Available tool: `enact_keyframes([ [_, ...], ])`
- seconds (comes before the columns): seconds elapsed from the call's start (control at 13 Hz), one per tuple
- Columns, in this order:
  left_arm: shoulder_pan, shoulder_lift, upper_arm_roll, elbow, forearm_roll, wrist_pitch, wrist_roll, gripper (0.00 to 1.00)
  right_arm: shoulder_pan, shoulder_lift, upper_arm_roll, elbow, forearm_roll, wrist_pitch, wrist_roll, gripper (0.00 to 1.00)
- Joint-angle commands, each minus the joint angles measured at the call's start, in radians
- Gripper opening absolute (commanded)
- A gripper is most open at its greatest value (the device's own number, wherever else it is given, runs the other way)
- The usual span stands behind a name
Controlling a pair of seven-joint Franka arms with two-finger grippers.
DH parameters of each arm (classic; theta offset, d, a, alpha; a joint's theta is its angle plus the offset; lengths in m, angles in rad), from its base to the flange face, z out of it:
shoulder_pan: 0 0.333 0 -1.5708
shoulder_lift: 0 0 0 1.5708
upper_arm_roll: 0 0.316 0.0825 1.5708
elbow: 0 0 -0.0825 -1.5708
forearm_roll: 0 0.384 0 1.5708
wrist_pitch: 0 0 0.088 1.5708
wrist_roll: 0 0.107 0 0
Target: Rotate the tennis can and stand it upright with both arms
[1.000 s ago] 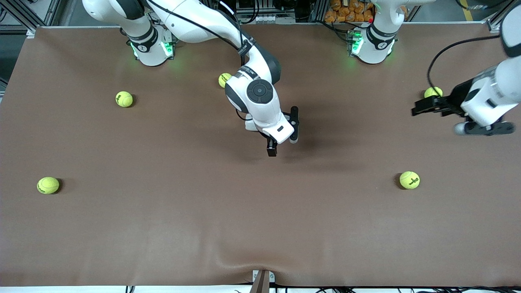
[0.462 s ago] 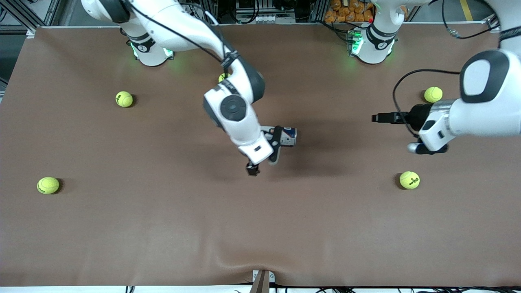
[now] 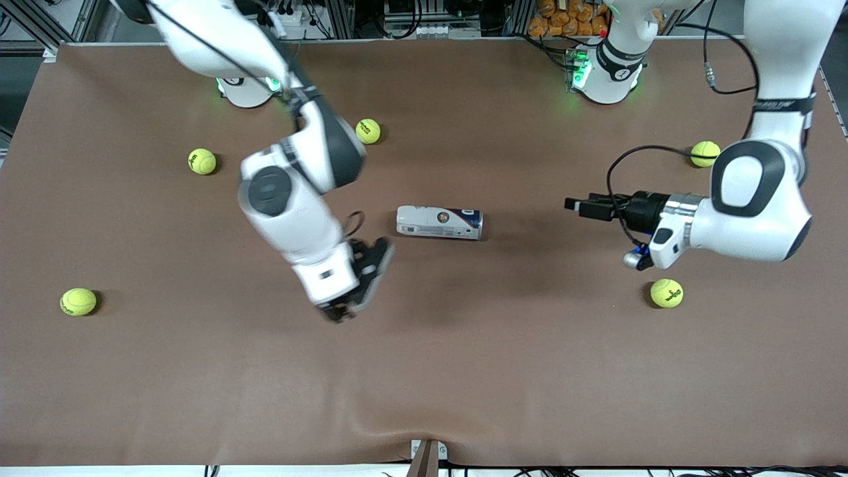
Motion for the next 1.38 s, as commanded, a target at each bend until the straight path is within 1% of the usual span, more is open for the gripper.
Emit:
enact_keyframes([
  [0.0, -0.028, 0.062, 0.0, 0.006, -0.105, 0.014, 0.005, 1.0, -0.108, -0.039, 0.019, -0.031, 0.001, -0.024, -0.016, 1.0],
  [0.08, -0.04, 0.087, 0.0, 0.006, -0.132, 0.037, 0.011, 1.0, -0.137, -0.048, 0.019, -0.034, 0.0, -0.024, -0.017, 1.0],
  [0.23, -0.083, 0.125, -0.004, -0.001, -0.223, 0.08, 0.018, 1.0, -0.174, -0.117, 0.005, -0.083, -0.006, -0.044, -0.013, 1.0],
  [0.38, -0.106, 0.138, -0.01, -0.051, -0.286, 0.163, 0.045, 1.0, -0.179, -0.157, -0.045, -0.114, -0.006, -0.047, -0.013, 1.0],
  [0.46, -0.121, 0.139, -0.013, -0.082, -0.316, 0.2, 0.101, 1.0, -0.179, -0.181, -0.079, -0.126, -0.006, -0.05, -0.011, 1.0],
  [0.54, -0.123, 0.158, -0.014, -0.106, -0.36, 0.215, 0.179, 1.0, -0.179, -0.201, -0.111, -0.135, -0.006, -0.075, -0.011, 1.0],
  [0.62, -0.12, 0.187, -0.014, -0.116, -0.398, 0.215, 0.276, 1.0, -0.179, -0.22, -0.147, -0.139, -0.006, -0.114, 0.004, 1.0],
  [0.77, -0.126, 0.231, -0.015, -0.129, -0.484, 0.215, 0.41, 1.0, -0.179, -0.26, -0.203, -0.139, -0.006, -0.203, 0.065, 1.0],
  [0.85, -0.133, 0.251, -0.015, -0.131, -0.506, 0.215, 0.451, 0.95, -0.179, -0.275, -0.242, -0.14, -0.006, -0.245, 0.072, 1.0],
  [1.0, -0.137, 0.296, -0.018, -0.131, -0.514, 0.217, 0.514, 0.82, -0.177, -0.298, -0.311, -0.149, -0.006, -0.292, 0.079, 1.0],
  [1.08, -0.137, 0.303, -0.027, -0.137, -0.527, 0.217, 0.539, 0.77, -0.177, -0.316, -0.331, -0.157, -0.006, -0.317, 0.105, 1.0],
  [1.31, -0.158, 0.303, -0.029, -0.174, -0.547, 0.221, 0.556, 0.64, -0.185, -0.358, -0.352, -0.159, -0.006, -0.423, 0.203, 1.0],
])
